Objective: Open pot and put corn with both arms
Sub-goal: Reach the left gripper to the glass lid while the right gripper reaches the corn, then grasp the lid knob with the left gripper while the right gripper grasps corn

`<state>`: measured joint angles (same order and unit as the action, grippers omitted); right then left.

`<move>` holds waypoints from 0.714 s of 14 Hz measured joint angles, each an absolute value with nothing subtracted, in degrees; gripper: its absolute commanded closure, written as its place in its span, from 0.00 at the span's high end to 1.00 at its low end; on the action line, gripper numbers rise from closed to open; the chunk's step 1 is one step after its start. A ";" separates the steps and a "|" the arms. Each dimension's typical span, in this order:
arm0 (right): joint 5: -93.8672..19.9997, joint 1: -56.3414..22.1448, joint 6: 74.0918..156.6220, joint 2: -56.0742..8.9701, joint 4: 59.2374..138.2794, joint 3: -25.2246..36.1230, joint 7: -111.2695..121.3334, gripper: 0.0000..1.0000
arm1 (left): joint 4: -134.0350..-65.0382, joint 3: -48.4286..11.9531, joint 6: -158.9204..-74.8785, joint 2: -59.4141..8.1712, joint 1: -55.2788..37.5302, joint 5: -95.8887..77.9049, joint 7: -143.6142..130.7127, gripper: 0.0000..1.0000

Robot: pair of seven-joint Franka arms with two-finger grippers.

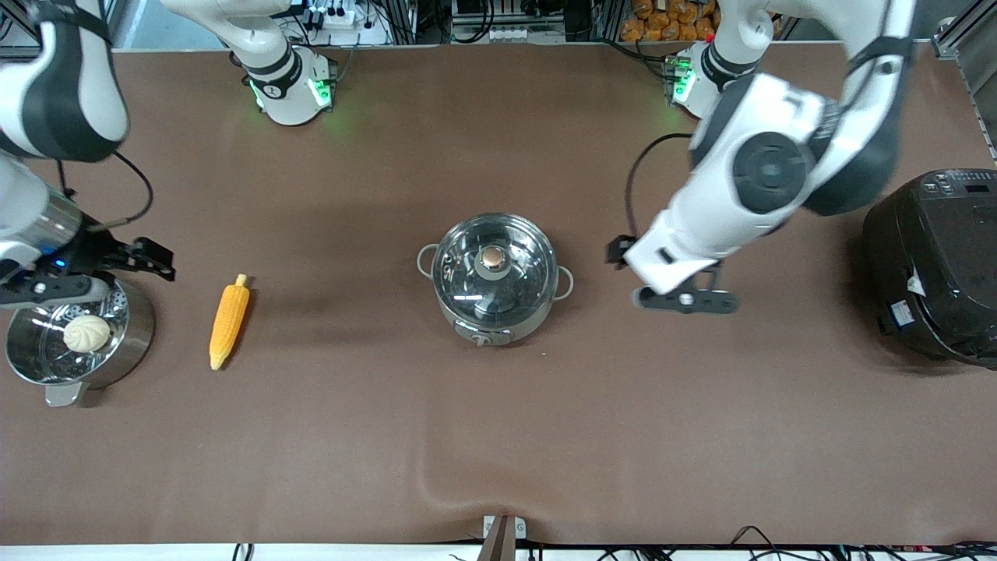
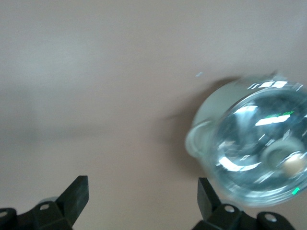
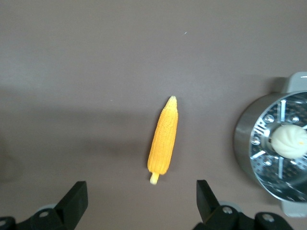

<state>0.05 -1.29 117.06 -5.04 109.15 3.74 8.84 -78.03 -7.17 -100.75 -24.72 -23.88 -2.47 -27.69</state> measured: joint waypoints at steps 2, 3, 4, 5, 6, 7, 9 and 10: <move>0.05 -1.31 123.14 -6.77 114.27 3.78 8.84 1.00 | -77.99 -7.13 -107.13 -27.10 -27.46 -2.47 -33.35 1.00; 0.05 -1.23 125.83 -8.70 115.87 3.88 8.84 1.00 | -77.99 -7.06 -109.95 -28.29 -29.00 -2.47 -35.65 1.00; 0.05 -1.13 128.73 -11.28 116.88 4.01 8.84 1.00 | -77.99 -6.94 -112.30 -29.56 -30.73 -2.12 -38.15 1.00; 0.05 -1.07 131.94 -14.01 117.73 4.15 8.83 1.00 | -77.98 -6.82 -114.04 -30.77 -32.54 -0.80 -40.71 1.00; 0.05 -0.86 135.71 -16.89 118.69 4.26 8.78 0.99 | -77.96 -6.74 -115.41 -31.92 -34.37 0.99 -43.40 1.00; 0.05 -0.29 139.62 -19.80 119.59 4.38 8.68 0.99 | -77.93 -6.65 -116.67 -33.02 -36.18 2.47 -46.00 1.00; -0.51 2.10 145.14 -25.14 120.18 4.48 8.53 0.92 | -77.89 -6.56 -118.46 -34.85 -39.42 4.24 -50.22 1.00; -1.33 3.29 146.66 -27.16 120.14 4.52 8.55 0.86 | -77.87 -6.53 -118.84 -35.52 -40.82 5.42 -51.79 1.00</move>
